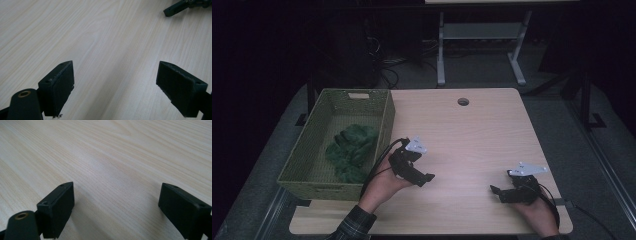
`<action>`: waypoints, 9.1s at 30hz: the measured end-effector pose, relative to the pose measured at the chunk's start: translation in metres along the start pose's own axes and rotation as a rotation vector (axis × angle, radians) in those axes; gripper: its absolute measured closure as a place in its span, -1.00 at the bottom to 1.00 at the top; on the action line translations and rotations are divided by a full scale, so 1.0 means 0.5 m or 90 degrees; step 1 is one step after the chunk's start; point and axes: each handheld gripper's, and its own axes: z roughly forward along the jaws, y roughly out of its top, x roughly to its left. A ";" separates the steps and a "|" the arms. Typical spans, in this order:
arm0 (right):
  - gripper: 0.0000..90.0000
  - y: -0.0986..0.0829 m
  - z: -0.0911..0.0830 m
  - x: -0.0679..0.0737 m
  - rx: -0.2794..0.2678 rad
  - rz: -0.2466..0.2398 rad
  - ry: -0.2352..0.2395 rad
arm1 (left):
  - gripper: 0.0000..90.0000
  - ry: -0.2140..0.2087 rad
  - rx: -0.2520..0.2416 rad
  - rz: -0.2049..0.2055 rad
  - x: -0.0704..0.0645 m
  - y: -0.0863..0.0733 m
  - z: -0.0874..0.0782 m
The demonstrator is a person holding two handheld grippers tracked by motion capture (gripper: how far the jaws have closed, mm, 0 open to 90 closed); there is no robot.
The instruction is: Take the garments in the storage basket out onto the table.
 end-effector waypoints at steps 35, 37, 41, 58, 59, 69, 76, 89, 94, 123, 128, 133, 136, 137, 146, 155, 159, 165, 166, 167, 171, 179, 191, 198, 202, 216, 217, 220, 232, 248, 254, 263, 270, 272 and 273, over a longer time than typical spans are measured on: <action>-0.72 -0.001 -0.001 0.000 0.001 -0.003 0.002 | -0.67 -0.012 -0.004 -0.011 0.068 0.030 -0.086; -0.71 -0.001 -0.001 0.000 0.001 -0.003 0.002 | -0.67 -0.008 -0.009 -0.015 0.074 0.027 -0.096; -0.71 -0.001 -0.001 0.000 0.001 -0.003 0.001 | -0.59 -0.007 -0.012 -0.024 0.085 0.019 -0.114; -0.71 -0.001 -0.001 0.000 0.001 -0.003 0.002 | -0.53 0.037 -0.030 -0.058 0.121 -0.018 -0.182; -0.71 -0.001 -0.001 0.000 0.001 -0.003 0.002 | -0.52 0.037 -0.030 -0.058 0.121 -0.018 -0.182; -0.72 -0.001 -0.002 0.000 0.002 -0.001 0.002 | -0.46 0.065 -0.033 -0.083 0.146 -0.052 -0.217; -0.71 -0.001 -0.001 0.000 0.001 -0.001 0.002 | -0.41 0.078 -0.038 -0.102 0.163 -0.077 -0.242; -0.72 -0.001 -0.001 0.000 0.001 -0.002 0.002 | -0.33 0.130 -0.008 -0.136 0.188 -0.128 -0.268; -0.71 -0.001 -0.002 0.001 0.003 0.002 0.002 | -0.33 0.142 0.006 -0.142 0.200 -0.143 -0.267; -0.71 -0.001 -0.001 0.000 0.001 -0.003 0.001 | -0.54 0.186 0.084 -0.180 0.242 -0.201 -0.233; -0.71 -0.001 -0.001 0.000 0.000 -0.002 0.001 | -0.61 0.188 0.106 -0.183 0.252 -0.210 -0.211; -0.71 -0.001 -0.001 0.000 0.000 -0.003 0.001 | -0.66 0.191 0.128 -0.178 0.258 -0.212 -0.193; -0.71 -0.001 -0.001 0.000 0.000 -0.003 0.001 | -0.69 0.191 0.137 -0.180 0.262 -0.213 -0.179; -0.71 -0.001 -0.001 0.000 0.001 -0.002 0.001 | -0.69 0.192 0.138 -0.182 0.262 -0.214 -0.175; -0.71 -0.001 -0.001 0.000 0.001 -0.002 0.001 | -0.70 0.195 0.179 -0.183 0.270 -0.215 -0.136; -0.71 -0.001 -0.001 0.000 0.000 -0.003 0.001 | -0.12 0.190 0.191 -0.188 0.275 -0.217 -0.137; -0.71 -0.001 -0.001 0.000 0.000 -0.003 0.001 | 0.33 0.172 0.182 -0.190 0.280 -0.219 -0.148; -0.72 -0.001 -0.001 0.000 0.001 -0.002 0.001 | 0.59 0.141 0.176 -0.194 0.284 -0.222 -0.163; -0.71 -0.001 -0.001 0.000 0.001 -0.002 0.001 | 0.60 0.135 0.172 -0.198 0.285 -0.222 -0.166; -0.71 -0.001 -0.001 0.000 0.001 -0.002 0.001 | 0.61 0.132 0.172 -0.198 0.287 -0.223 -0.170; -0.71 -0.001 -0.002 0.001 0.002 0.000 0.002 | 0.62 0.125 0.168 -0.192 0.290 -0.223 -0.189; -0.71 -0.001 -0.002 0.000 0.002 0.000 0.002 | 0.62 0.130 0.146 -0.184 0.293 -0.219 -0.235; -0.71 -0.001 -0.002 0.001 0.002 0.000 0.002 | 0.63 0.163 0.107 -0.166 0.288 -0.175 -0.308; -0.71 -0.001 -0.002 0.000 0.002 0.000 0.002 | 0.63 0.174 0.095 -0.151 0.283 -0.145 -0.340; -0.71 -0.001 -0.002 0.001 0.002 0.000 0.002 | 0.63 0.188 0.088 -0.142 0.278 -0.118 -0.364; -0.71 -0.001 -0.001 0.000 0.001 0.000 0.002 | 0.65 0.185 0.062 -0.101 0.260 -0.041 -0.422; -0.71 -0.001 -0.001 0.001 0.002 0.000 0.002 | 0.65 0.184 0.059 -0.097 0.258 -0.037 -0.425; -0.71 -0.001 -0.001 0.000 0.001 -0.001 0.002 | 0.65 0.176 0.048 -0.087 0.250 -0.018 -0.437; -0.71 -0.001 -0.001 0.001 0.002 0.000 0.002 | 0.66 0.120 0.014 -0.052 0.210 0.041 -0.413; -0.71 -0.001 -0.001 0.001 0.002 0.000 0.002 | 0.66 0.025 -0.018 -0.029 0.160 0.115 -0.314; -0.71 -0.001 -0.001 0.000 0.002 0.000 0.002 | 0.67 0.006 -0.029 -0.027 0.143 0.135 -0.273; -0.71 -0.001 -0.002 0.000 0.001 -0.001 0.002 | 0.67 -0.012 -0.032 -0.017 0.106 0.160 -0.198; -0.71 -0.001 -0.002 0.000 0.001 0.000 0.002 | 0.67 0.003 -0.024 -0.024 0.075 0.171 -0.131; -0.71 -0.001 -0.001 0.000 0.000 -0.002 0.002 | 0.67 0.005 -0.020 -0.027 0.069 0.172 -0.118; -0.71 -0.001 -0.002 0.001 0.001 0.002 0.002 | 0.67 0.005 -0.019 -0.028 0.066 0.171 -0.106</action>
